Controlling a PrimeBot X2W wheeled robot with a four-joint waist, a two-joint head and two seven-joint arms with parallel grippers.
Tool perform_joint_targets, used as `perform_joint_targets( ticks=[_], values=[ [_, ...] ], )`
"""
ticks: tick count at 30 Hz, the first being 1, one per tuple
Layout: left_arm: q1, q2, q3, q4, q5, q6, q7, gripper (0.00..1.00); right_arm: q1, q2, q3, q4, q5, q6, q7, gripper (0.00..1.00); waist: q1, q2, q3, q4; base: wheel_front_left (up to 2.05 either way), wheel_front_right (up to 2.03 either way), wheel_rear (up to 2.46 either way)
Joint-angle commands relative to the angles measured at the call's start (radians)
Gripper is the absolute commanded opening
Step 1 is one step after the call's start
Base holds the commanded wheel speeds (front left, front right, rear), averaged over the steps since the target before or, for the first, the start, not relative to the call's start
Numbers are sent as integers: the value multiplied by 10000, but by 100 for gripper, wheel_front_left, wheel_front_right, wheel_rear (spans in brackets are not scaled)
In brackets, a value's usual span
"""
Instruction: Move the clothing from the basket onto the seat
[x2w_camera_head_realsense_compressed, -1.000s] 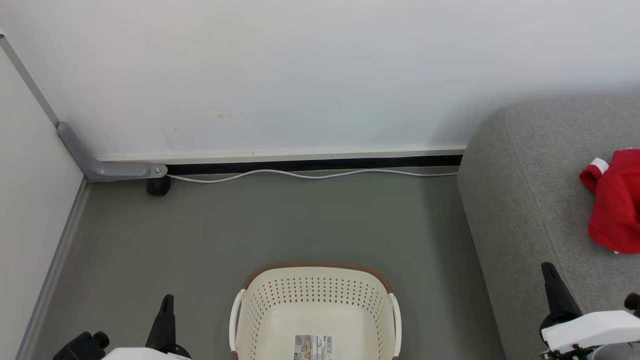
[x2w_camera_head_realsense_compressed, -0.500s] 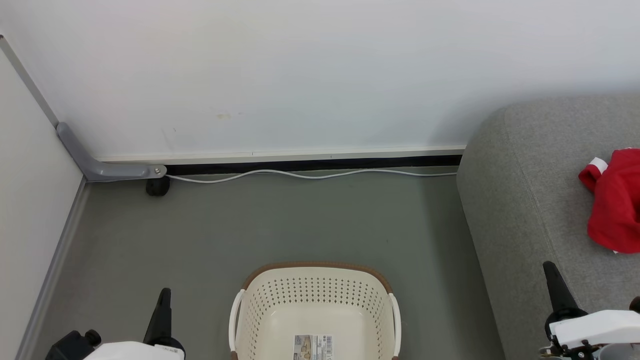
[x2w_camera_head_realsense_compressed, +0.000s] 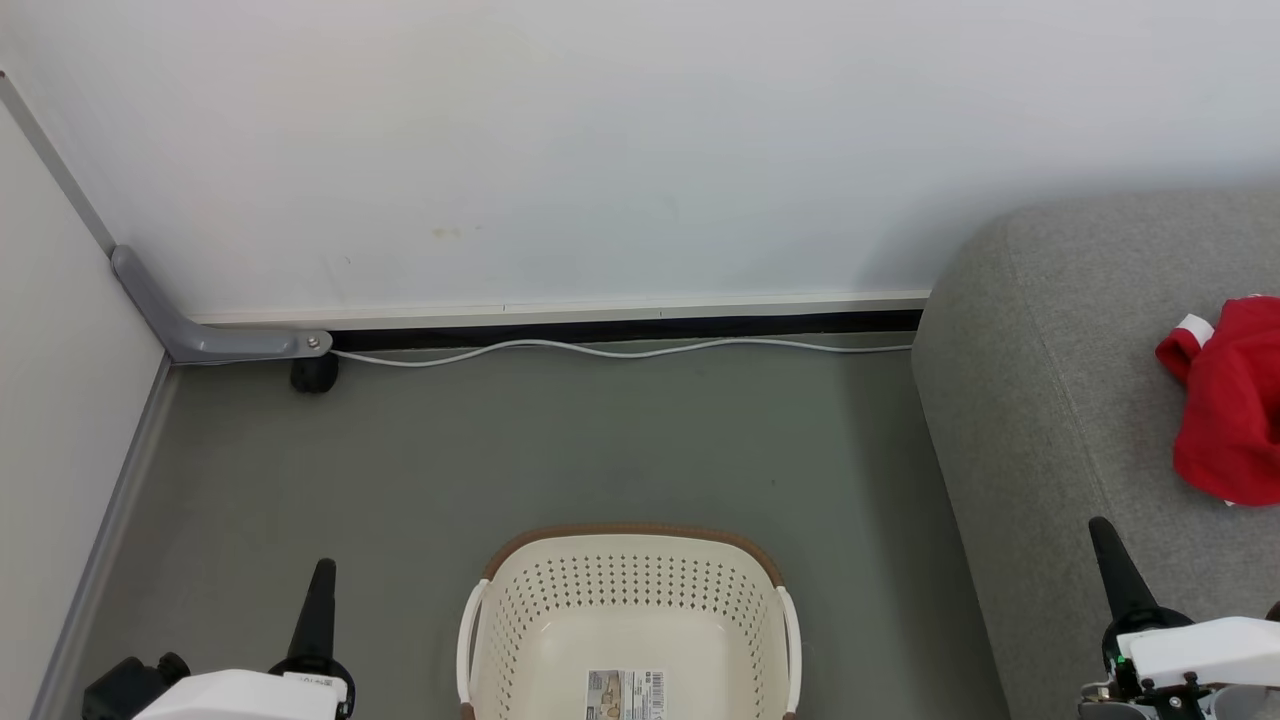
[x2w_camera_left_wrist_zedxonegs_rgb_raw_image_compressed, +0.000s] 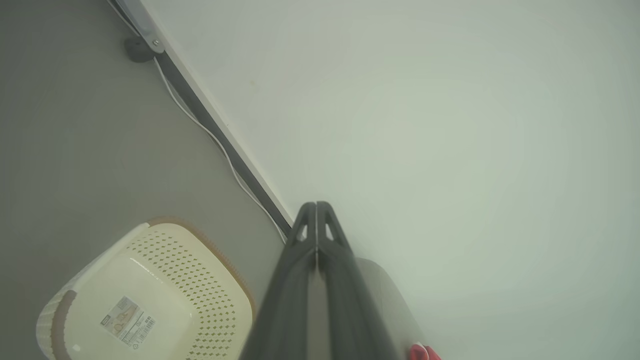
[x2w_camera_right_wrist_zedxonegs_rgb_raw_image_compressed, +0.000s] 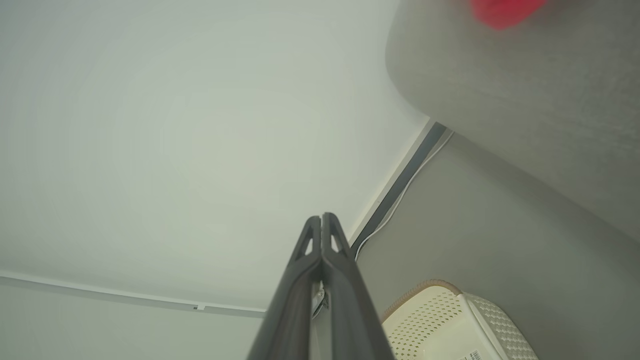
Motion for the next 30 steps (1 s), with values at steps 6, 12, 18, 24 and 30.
perform_joint_targets(
  ticks=[6, 12, 18, 24, 30],
  values=[
    [-719, 143, 364, -337, -812, -188, 227, 0, -457, -2, -85, -359, 691, 26, 225, 0, -1, 0, -1, -7, 0, 0, 0],
    [-825, 150, 466, -374, -1571, -262, 432, 0, -477, 117, -256, -428, 1343, 27, 431, 0, -1, 0, -2, -16, 0, 0, 0],
    [-916, 155, 553, -406, -2224, -325, 609, 0, -494, 218, -403, -488, 1905, 29, 609, 0, -1, 0, -3, -24, 0, 0, 0],
    [-1008, 161, 641, -438, -2877, -388, 786, 0, -510, 320, -550, -547, 2466, 30, 788, 0, -1, 0, -4, -31, 0, 0, 0],
    [-1099, 166, 728, -470, -3530, -451, 963, 0, -527, 422, -697, -607, 3028, 32, 966, 0, -1, 0, -5, -39, 0, 0, 0]
  ],
)
